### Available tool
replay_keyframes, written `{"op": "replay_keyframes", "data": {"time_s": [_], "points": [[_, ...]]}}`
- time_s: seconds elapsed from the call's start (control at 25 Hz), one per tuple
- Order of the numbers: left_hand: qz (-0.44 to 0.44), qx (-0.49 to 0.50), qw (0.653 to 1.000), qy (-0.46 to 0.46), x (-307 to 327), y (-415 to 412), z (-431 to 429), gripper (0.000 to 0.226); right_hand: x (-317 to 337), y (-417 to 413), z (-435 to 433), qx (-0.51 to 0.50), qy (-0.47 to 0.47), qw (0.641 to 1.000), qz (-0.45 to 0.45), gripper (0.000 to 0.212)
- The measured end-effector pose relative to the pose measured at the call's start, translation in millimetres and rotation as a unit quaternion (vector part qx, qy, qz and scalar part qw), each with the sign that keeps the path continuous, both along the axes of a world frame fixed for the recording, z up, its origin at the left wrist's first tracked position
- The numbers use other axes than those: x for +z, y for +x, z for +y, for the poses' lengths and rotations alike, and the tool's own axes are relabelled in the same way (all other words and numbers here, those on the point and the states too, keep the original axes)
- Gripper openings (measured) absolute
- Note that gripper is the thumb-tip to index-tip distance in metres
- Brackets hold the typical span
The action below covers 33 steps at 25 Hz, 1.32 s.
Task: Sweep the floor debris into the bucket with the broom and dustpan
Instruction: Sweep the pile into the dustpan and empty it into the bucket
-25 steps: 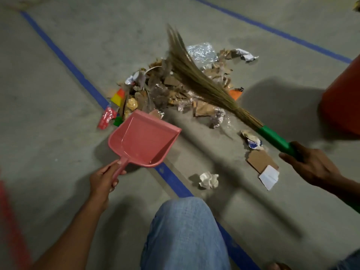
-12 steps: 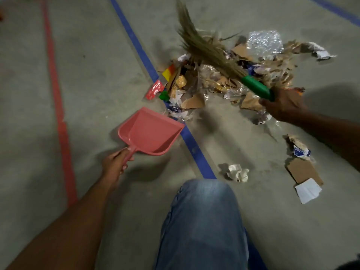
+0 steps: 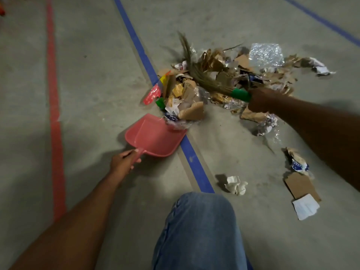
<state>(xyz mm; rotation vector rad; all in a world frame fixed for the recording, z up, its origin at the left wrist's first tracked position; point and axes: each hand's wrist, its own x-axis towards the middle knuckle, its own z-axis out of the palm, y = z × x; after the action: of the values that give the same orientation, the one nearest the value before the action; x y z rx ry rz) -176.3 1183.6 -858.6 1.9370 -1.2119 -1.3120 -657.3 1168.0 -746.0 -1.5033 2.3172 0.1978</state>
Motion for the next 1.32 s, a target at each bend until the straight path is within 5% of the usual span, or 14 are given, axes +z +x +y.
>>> {"op": "replay_keyframes", "data": {"time_s": [0.4,0.88,1.32], "points": [[-0.005,-0.093,0.995,-0.042,-17.8,-125.8,-97.4,0.031,-15.5,-21.3,50.8,0.013,0.052,0.998,-0.023,0.058],[0.018,-0.160,0.987,0.023,-25.7,-181.8,-118.7,0.040,-30.5,-48.8,143.7,0.049,-0.006,0.997,-0.062,0.059],[-0.062,-0.260,0.964,0.004,-18.5,-196.8,-130.1,0.034,-39.1,-125.2,177.3,-0.181,-0.182,0.961,-0.101,0.072]]}}
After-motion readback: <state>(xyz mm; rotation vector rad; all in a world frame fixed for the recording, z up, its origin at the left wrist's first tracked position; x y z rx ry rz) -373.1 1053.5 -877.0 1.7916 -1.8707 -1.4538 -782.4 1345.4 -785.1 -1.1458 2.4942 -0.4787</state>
